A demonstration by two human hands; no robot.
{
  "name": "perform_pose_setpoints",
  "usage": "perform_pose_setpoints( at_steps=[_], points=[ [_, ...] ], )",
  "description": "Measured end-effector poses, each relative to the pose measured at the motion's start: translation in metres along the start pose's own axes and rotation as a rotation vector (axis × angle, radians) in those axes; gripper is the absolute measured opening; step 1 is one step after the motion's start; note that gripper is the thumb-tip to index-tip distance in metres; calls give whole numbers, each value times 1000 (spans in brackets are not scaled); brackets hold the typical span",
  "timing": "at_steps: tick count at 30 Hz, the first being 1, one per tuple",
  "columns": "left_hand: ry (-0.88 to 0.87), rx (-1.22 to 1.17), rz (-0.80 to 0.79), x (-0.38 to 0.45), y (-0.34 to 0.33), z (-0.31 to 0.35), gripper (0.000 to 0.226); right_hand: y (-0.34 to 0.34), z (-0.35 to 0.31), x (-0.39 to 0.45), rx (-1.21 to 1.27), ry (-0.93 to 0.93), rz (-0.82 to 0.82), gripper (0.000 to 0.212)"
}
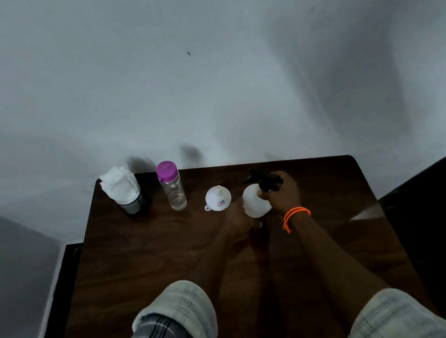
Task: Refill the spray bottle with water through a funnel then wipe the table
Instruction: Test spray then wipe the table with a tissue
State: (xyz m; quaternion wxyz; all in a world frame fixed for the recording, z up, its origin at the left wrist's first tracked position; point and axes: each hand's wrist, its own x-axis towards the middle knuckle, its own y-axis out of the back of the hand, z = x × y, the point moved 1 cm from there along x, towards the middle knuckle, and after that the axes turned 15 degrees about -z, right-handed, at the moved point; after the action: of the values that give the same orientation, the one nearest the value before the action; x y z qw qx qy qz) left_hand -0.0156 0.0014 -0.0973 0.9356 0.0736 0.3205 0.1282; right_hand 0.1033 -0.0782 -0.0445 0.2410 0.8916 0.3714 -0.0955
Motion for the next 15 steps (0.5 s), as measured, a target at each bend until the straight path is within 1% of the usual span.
perform_pose_setpoints(
  at_steps=[4, 7, 8, 9, 12, 13, 15],
  points=[
    [-7, -23, -15, 12, 5, 8, 84, 1, -2, 18, 27, 16, 0, 51],
    [-25, 7, -9, 28, 4, 3, 102, 4, 0, 29, 34, 14, 3, 49],
    [-27, -7, -9, 31, 5, 4, 103, 5, 1, 32, 36, 12, 5, 50],
    [-54, -36, -4, 33, 5, 4, 100, 5, 3, 35, 31, 8, -3, 52],
    [-91, -128, -22, 23, 3, 1, 81, 3, 9, 37, 18, -14, 7, 58],
    [-112, -184, -18, 20, 1, -5, 75, 1, 11, 34, 38, -20, 45, 61],
    [-117, -252, 40, 7, 5, -17, 58, -10, 18, 22, 103, -52, 196, 66]
  ],
)
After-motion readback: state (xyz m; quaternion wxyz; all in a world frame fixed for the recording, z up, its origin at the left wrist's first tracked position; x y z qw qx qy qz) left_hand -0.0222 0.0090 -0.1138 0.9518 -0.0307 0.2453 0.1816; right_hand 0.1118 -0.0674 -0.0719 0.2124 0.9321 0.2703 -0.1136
